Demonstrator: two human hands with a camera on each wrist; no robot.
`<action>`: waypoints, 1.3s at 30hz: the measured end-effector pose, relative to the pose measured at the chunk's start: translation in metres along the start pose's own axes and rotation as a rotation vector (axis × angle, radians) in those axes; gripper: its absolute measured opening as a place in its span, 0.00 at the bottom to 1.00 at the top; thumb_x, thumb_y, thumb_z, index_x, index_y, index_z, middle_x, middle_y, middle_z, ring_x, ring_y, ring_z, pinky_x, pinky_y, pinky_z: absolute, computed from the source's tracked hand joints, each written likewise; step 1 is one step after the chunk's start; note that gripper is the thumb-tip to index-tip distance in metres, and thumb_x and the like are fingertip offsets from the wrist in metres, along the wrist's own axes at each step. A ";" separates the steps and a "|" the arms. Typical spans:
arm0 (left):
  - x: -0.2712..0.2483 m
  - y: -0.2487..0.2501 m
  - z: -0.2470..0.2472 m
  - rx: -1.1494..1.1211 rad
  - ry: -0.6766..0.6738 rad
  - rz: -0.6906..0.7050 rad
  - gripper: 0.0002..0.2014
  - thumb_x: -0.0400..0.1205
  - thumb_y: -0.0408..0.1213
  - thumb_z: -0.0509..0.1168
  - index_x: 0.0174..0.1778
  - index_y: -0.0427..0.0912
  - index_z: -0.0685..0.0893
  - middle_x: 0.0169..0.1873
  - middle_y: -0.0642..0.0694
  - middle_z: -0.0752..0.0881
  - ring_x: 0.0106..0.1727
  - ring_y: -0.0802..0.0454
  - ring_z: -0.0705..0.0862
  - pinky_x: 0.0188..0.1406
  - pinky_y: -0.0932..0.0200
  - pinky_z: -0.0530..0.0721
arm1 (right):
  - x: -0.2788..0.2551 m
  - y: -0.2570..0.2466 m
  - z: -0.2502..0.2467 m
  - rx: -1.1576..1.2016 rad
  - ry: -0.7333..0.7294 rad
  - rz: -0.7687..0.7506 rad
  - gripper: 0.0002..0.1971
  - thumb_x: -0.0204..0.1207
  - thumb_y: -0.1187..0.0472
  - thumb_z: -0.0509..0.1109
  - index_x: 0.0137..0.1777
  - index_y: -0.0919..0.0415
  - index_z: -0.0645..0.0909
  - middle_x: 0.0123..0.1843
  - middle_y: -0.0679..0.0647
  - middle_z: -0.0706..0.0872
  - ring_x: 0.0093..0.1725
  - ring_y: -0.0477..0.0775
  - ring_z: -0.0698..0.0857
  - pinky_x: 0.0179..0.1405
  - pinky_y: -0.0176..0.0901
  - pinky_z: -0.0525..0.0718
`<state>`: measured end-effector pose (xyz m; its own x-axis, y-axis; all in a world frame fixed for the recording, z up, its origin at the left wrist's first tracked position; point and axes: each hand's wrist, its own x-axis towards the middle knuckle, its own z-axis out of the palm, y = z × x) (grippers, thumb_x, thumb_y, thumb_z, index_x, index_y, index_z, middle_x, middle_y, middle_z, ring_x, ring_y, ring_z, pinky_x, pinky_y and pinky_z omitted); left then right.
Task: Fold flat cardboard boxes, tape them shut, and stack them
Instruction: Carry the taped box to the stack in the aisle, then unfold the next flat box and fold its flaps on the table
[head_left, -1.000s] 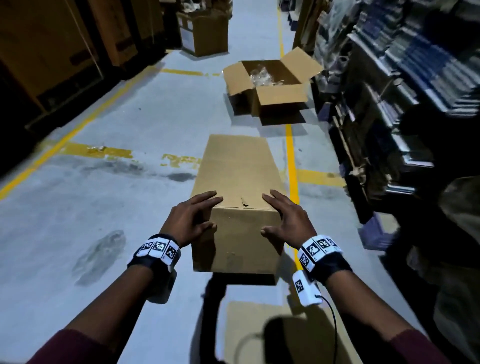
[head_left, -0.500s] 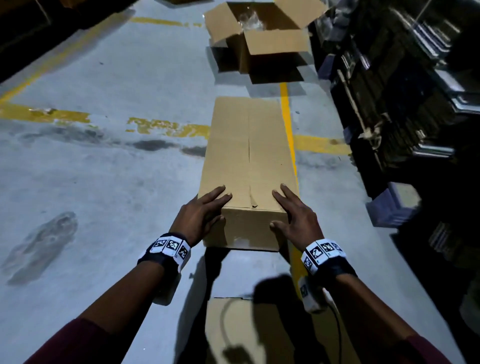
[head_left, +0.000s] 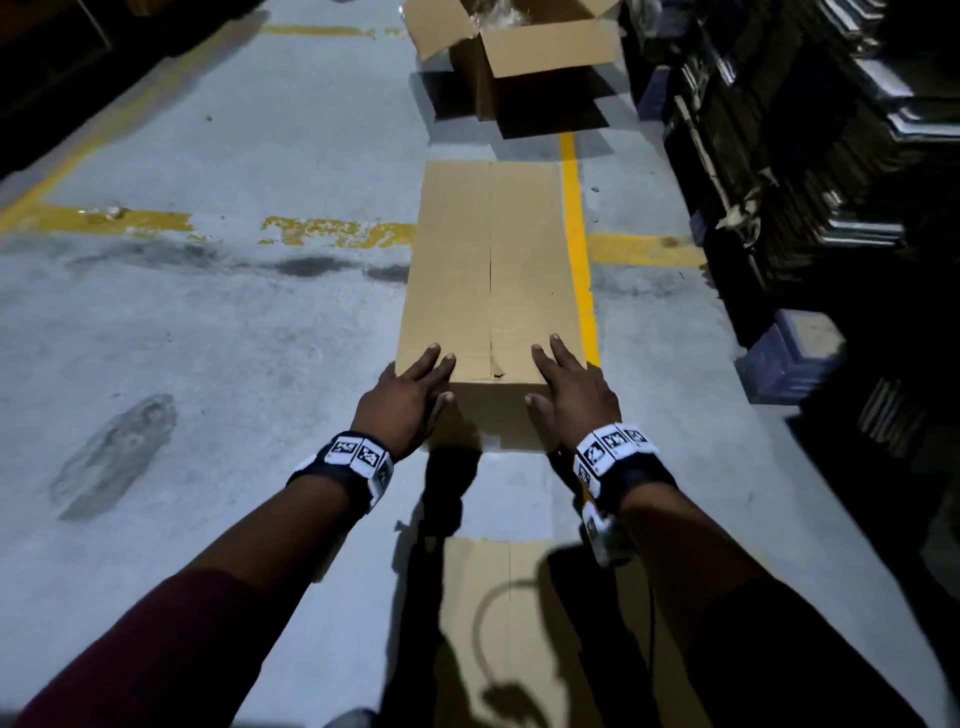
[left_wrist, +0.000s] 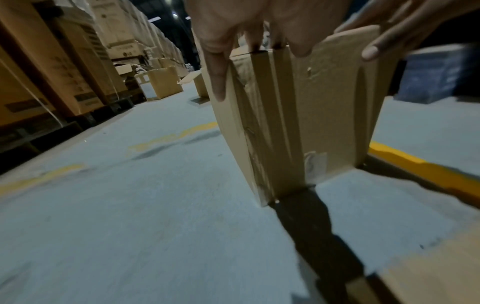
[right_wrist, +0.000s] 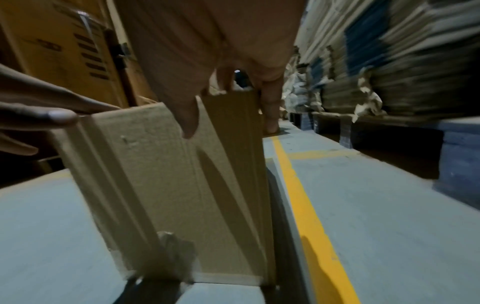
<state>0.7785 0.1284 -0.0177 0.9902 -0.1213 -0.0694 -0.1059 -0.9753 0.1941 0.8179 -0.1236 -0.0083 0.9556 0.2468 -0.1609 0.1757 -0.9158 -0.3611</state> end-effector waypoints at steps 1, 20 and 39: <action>-0.008 0.002 0.001 0.032 -0.034 -0.017 0.28 0.90 0.56 0.50 0.88 0.57 0.57 0.88 0.56 0.53 0.80 0.28 0.66 0.66 0.34 0.81 | -0.005 -0.008 -0.002 -0.056 -0.032 0.028 0.37 0.86 0.50 0.67 0.90 0.43 0.51 0.92 0.45 0.45 0.88 0.71 0.53 0.78 0.65 0.70; -0.194 0.019 0.169 0.036 -0.320 -0.123 0.43 0.83 0.66 0.55 0.89 0.50 0.45 0.89 0.46 0.42 0.89 0.40 0.44 0.84 0.38 0.57 | -0.146 -0.020 0.179 -0.152 -0.343 -0.026 0.43 0.86 0.40 0.63 0.91 0.53 0.43 0.92 0.54 0.46 0.90 0.62 0.46 0.87 0.61 0.55; -0.212 0.015 0.174 -0.577 -0.161 -0.128 0.43 0.77 0.46 0.73 0.86 0.46 0.61 0.83 0.46 0.68 0.84 0.48 0.65 0.81 0.53 0.67 | -0.143 -0.009 0.198 -0.295 -0.234 -0.089 0.50 0.75 0.27 0.64 0.89 0.54 0.52 0.84 0.58 0.63 0.83 0.66 0.60 0.82 0.66 0.58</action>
<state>0.5512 0.1073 -0.1699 0.9609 -0.0802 -0.2652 0.1238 -0.7318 0.6702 0.6328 -0.0875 -0.1635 0.8597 0.3637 -0.3587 0.3485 -0.9310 -0.1087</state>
